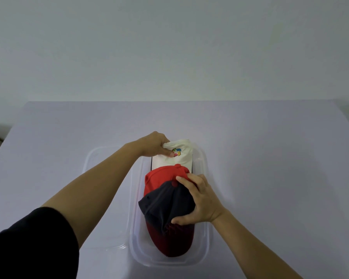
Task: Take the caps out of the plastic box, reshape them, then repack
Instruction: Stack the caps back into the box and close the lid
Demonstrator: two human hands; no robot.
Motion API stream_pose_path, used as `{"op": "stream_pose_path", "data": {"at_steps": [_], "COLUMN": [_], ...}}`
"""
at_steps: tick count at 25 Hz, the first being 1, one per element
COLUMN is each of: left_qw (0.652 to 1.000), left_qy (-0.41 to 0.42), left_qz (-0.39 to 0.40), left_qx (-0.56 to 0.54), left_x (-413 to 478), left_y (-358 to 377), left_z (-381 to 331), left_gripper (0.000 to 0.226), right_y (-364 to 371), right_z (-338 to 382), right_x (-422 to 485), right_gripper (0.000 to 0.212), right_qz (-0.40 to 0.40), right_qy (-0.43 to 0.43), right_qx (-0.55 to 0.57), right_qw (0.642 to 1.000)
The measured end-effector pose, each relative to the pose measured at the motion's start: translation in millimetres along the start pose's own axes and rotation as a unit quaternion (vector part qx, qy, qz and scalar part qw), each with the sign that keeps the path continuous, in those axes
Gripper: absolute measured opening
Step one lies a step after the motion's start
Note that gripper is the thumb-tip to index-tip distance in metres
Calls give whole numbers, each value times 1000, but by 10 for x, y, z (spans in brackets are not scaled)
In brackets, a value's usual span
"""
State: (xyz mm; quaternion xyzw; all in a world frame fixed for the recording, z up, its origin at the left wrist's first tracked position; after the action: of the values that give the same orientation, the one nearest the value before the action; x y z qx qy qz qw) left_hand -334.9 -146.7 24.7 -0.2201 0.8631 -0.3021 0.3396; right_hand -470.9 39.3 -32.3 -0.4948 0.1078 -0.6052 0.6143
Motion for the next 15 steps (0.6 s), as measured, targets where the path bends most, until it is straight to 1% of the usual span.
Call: {"op": "stream_pose_path", "data": {"at_steps": [2, 4, 5, 6, 7, 8, 9, 10, 11, 12, 13, 15], "left_qw": [1000, 998, 997, 998, 999, 999, 996, 994, 995, 997, 998, 995], "left_qy": [1, -12, -17, -14, -9, -8, -12, -14, -11, -1, 10, 27], "left_qz": [2, 28, 26, 9, -14, -36, -46, -46, -46, -51, -56, -88], "left_qx": [18, 61, 74, 68, 33, -23, -73, -98, -85, -55, -22, 24], "left_x": [5, 14, 16, 12, -4, -34, -61, -85, -99, -102, -91, -56], "left_y": [116, 260, 321, 358, 362, 340, 313, 291, 269, 259, 276, 324], "left_z": [41, 119, 162, 197, 218, 215, 208, 197, 193, 181, 185, 207], "left_gripper": [36, 32, 29, 26, 26, 26, 21, 13, 11, 16, 20, 26], "right_y": [13, 25, 13, -20, -62, -95, -126, -138, -143, -138, -119, -55], "right_z": [-10, -44, -58, -61, -55, -54, -45, -61, -93, -135, -177, -230], "right_x": [-13, -14, -7, 13, 37, 65, 112, 166, 232, 304, 366, 441], "right_gripper": [102, 103, 104, 104, 103, 97, 86, 72, 61, 52, 43, 33], "right_qz": [0, 26, 57, 94, 124, 129, 108, 79, 63, 67, 85, 116], "right_qy": [-1, 28, 63, 108, 156, 197, 238, 285, 331, 369, 389, 386], "right_qx": [3, 22, 40, 72, 116, 171, 222, 254, 262, 251, 228, 184], "right_qw": [1000, 999, 996, 987, 973, 957, 939, 921, 905, 892, 889, 896]}}
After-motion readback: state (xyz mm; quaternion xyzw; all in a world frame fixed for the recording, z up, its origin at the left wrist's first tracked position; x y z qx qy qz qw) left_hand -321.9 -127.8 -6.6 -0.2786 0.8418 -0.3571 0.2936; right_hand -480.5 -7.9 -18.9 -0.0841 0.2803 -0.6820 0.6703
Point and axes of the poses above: each hand's wrist, its own x-axis towards the middle knuckle, its own y-axis out of the palm, z = x × y, the point moved 1 cm from there along x, towards the middle knuckle, and after that the axes turned 1 degree about y, right-handed, at the moved point
